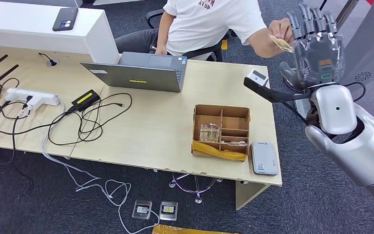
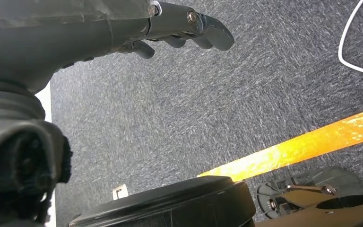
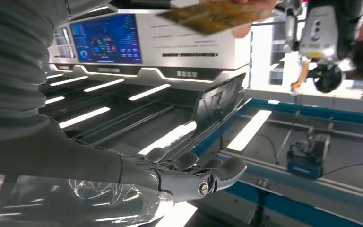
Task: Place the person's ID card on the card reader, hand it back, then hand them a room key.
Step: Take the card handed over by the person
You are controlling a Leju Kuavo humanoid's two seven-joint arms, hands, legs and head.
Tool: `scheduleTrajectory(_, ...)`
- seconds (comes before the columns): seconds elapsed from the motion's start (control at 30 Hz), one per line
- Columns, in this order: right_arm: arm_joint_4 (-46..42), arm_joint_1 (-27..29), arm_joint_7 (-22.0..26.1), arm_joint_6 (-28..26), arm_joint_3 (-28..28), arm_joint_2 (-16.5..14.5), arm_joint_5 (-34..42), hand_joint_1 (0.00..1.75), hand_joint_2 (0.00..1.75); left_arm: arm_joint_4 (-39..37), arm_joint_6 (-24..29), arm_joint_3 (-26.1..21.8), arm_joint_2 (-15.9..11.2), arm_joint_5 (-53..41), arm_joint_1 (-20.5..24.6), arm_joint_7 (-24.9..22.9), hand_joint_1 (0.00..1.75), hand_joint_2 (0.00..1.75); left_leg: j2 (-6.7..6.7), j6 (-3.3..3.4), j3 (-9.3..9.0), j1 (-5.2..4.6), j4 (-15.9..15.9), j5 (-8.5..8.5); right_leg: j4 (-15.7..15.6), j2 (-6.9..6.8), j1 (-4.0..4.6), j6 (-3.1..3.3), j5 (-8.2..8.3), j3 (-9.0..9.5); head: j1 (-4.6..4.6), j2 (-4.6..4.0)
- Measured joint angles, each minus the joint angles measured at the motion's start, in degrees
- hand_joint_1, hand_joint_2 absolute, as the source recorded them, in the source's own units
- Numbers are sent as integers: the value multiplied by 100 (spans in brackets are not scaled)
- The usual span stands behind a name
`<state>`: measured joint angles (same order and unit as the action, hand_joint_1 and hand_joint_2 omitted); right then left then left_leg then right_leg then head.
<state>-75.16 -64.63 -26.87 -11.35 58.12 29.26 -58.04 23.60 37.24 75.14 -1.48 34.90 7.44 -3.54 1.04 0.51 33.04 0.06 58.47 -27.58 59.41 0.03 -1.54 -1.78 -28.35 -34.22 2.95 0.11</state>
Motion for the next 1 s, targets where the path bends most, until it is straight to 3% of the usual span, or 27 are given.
scheduleTrajectory(0.43, 33, 161, 139, 21, 503, -295, -87, 0, 175, 1, -62, -1, -33, 3, -11, 0, 0, 0, 0, 0, 1, 2, 0, 0, -1, -1, 2, 1, -1, -1, 1, 0)
scheduleTrajectory(0.47, 37, 163, 149, 22, 529, -305, -85, 10, 175, 1, -63, -1, -37, 5, -13, 0, 0, 0, 0, 0, 1, 2, 0, 0, -1, 0, 2, 1, -1, -1, 1, 0)
scheduleTrajectory(0.57, 50, 171, 200, 21, 595, -340, -27, 138, 175, 1, -67, -1, -44, 12, -15, 0, 0, 0, -1, 0, 1, 2, 0, 0, -1, 1, 2, 1, 0, -1, 1, 0)
scheduleTrajectory(0.6, 55, 179, 223, 12, 613, -358, 25, 171, 175, 1, -69, -1, -44, 17, -15, 1, 0, 0, -1, 0, 1, 2, 0, 0, -1, 1, 2, 1, 0, -1, 1, 0)
scheduleTrajectory(1.0, 539, 339, 437, -468, 697, -847, 503, 175, 175, 1, -56, -2, -57, 55, -13, 90, 0, 0, -2, -1, 1, 4, 0, 0, 0, 2, 4, 1, -1, -2, 2, 0)
